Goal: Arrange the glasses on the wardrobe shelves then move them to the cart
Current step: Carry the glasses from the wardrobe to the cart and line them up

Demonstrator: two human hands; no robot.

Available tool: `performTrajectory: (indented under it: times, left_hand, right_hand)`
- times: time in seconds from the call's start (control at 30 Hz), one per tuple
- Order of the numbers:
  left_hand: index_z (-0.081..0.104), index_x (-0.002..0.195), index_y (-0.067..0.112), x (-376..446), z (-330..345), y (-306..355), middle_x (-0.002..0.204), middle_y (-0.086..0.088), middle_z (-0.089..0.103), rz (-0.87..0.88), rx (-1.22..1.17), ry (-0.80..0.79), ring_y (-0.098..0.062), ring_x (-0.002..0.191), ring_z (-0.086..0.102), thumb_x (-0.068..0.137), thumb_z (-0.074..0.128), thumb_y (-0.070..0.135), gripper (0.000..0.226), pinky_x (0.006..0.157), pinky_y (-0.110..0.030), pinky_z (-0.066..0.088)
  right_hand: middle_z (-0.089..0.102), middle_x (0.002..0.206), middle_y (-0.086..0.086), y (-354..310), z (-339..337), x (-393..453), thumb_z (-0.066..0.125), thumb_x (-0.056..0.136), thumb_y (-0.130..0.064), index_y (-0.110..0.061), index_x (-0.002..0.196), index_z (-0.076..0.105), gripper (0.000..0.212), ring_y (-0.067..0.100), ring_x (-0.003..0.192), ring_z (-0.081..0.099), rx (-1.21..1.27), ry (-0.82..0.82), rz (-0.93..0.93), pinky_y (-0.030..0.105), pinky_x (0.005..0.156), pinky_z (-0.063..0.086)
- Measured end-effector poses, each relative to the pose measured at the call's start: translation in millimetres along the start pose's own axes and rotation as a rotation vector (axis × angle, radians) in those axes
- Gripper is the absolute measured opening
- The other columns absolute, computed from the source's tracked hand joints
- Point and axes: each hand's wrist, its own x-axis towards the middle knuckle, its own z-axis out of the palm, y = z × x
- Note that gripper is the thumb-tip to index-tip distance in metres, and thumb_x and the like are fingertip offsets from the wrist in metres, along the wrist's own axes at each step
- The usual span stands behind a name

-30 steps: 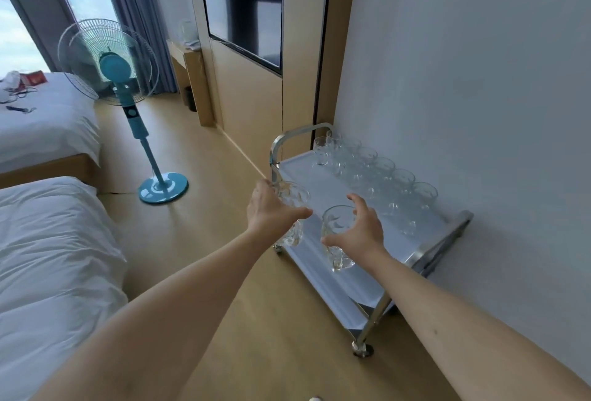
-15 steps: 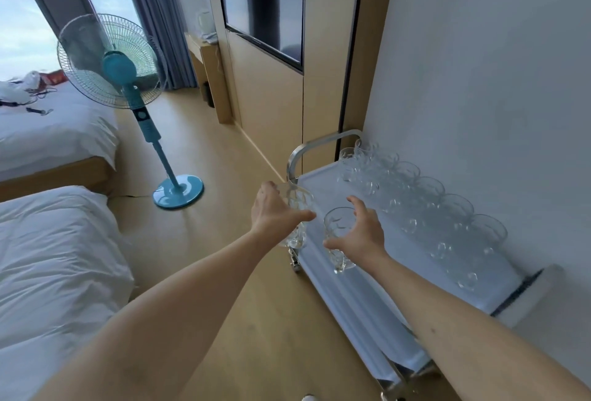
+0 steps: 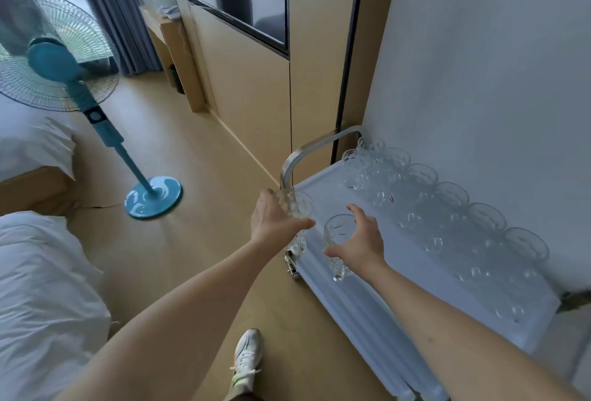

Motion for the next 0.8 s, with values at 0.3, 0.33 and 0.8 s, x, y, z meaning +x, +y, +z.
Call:
performTrajectory:
  times: [0.3, 0.33, 0.8]
  left_hand:
    - [0.037, 0.138, 0.017, 99, 22, -22, 0.135, 0.000, 0.055, 0.064, 0.079, -0.240, -0.024, 0.127, 0.052, 0.050, 0.094, 0.051, 0.110, 0.105, -0.042, 0.048]
    - [0.038, 0.137, 0.017, 107, 23, -23, 0.134, 0.000, 0.055, 0.072, 0.076, -0.264, -0.024, 0.127, 0.053, 0.051, 0.095, 0.050, 0.109, 0.104, -0.042, 0.048]
    - [0.028, 0.108, 0.025, 162, 64, -25, 0.111, 0.008, 0.041, 0.146, 0.113, -0.485, -0.013, 0.100, 0.042, 0.058, 0.094, 0.041, 0.084, 0.081, -0.027, 0.036]
  right_hand:
    - [0.040, 0.137, 0.002, -11, 61, 45, 0.093, 0.057, -0.030, -0.034, 0.149, 0.034, 0.109, 0.022, 0.118, 0.051, 0.029, 0.126, 0.255, 0.034, 0.093, 0.048]
    - [0.040, 0.138, 0.002, -13, 65, 48, 0.092, 0.058, -0.030, -0.034, 0.149, 0.033, 0.109, 0.022, 0.118, 0.051, 0.027, 0.139, 0.280, 0.034, 0.094, 0.049]
    - [0.041, 0.140, -0.001, -9, 94, 71, 0.095, 0.057, -0.027, -0.033, 0.148, 0.038, 0.107, 0.019, 0.123, 0.051, 0.079, 0.317, 0.499, 0.027, 0.089, 0.042]
